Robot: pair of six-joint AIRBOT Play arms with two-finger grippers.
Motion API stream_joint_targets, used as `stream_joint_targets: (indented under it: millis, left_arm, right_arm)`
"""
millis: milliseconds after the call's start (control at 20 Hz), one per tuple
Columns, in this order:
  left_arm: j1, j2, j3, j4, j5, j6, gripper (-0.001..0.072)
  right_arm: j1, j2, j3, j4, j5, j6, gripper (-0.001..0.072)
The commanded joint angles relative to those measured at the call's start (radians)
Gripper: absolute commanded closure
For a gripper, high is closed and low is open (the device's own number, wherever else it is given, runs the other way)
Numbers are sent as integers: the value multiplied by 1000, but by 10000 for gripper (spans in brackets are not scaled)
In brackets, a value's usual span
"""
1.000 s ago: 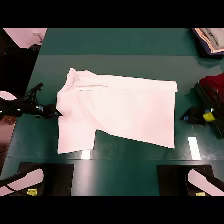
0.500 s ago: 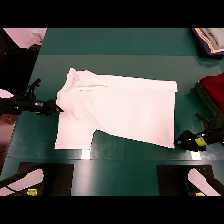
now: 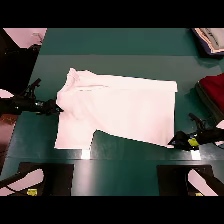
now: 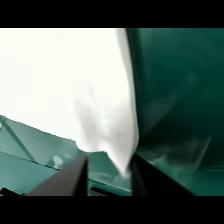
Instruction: Fold the shirts.
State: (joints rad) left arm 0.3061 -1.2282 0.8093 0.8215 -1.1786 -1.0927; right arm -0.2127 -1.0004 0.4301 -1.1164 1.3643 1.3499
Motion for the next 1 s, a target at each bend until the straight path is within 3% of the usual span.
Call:
stream_joint_targets:
  millis: [0,50,200,350,500,650,850,950]
  left_arm:
    - [0,5,1,1,-23,1,684]
    - [0,16,2,1,-21,0,684]
    - [0,104,56,0,-38,-35,684]
    - [0,216,232,-16,-79,-91,684]
    - [0,293,513,-56,-87,-190,684]
    - [0,314,873,-144,-72,-193,683]
    - [0,314,1321,-161,19,-217,684]
    - [0,325,1443,-177,72,-219,684]
  right_arm:
    - [81,-14,-1,-2,-28,11,642]
    - [95,9,1,-1,-36,11,697]
    - [103,118,97,-2,-26,27,698]
    - [82,203,344,0,-51,75,699]
    - [52,212,678,-1,-96,82,699]
    - [15,185,1023,-2,-138,82,699]
    - [-40,109,1430,-2,-77,82,699]
    - [-59,77,1589,-3,-35,82,699]
